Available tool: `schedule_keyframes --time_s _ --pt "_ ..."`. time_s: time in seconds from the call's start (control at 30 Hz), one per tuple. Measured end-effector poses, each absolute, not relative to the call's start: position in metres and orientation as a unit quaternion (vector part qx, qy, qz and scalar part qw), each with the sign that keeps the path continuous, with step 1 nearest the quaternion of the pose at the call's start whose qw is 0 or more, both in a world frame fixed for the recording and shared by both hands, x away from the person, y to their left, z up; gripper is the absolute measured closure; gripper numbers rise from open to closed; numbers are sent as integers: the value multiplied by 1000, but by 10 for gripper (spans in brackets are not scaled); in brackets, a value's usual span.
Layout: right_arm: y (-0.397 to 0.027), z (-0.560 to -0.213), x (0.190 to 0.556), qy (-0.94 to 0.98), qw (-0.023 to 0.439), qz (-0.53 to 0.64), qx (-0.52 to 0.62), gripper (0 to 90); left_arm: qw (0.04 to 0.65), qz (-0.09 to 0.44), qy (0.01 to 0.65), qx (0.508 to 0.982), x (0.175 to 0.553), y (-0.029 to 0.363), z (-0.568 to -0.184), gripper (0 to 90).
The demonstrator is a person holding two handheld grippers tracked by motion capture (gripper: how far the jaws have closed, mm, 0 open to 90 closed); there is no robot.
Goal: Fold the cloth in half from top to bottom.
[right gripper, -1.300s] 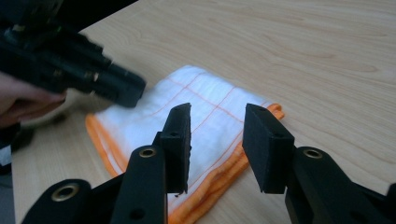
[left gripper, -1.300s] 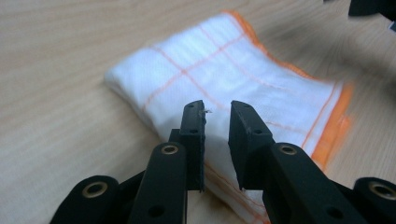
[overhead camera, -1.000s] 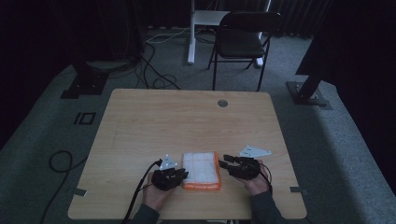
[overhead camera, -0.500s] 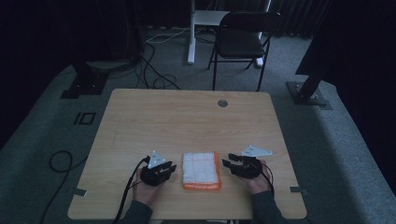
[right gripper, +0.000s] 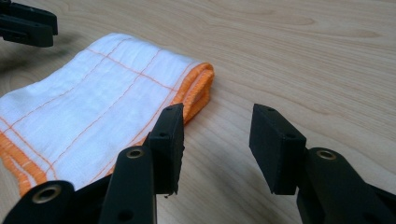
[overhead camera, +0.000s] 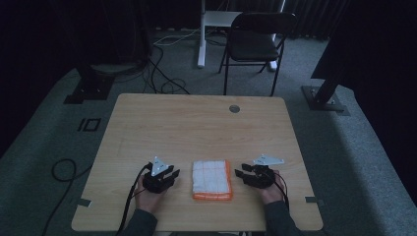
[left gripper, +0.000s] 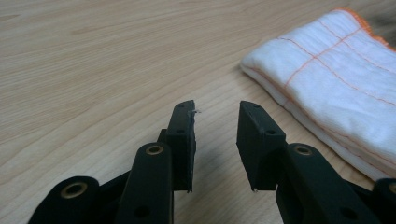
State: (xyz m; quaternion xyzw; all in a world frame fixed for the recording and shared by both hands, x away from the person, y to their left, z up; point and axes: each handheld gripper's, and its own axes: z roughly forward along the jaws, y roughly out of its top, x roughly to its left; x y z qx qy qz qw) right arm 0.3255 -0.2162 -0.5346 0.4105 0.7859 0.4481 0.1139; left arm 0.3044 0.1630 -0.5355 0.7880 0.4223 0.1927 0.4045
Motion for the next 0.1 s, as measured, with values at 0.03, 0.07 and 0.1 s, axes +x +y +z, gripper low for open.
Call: schedule_keyframes --time_s 0.03,0.07,0.1 --pt "-217 -535 326 785 115 449 411 548 404 194 423 787 305 163 -536 676" --pt "-218 -535 326 785 116 447 412 546 404 195 425 786 305 164 -536 671" --pt "-218 -535 327 787 120 444 412 543 403 197 426 786 305 164 -536 665"
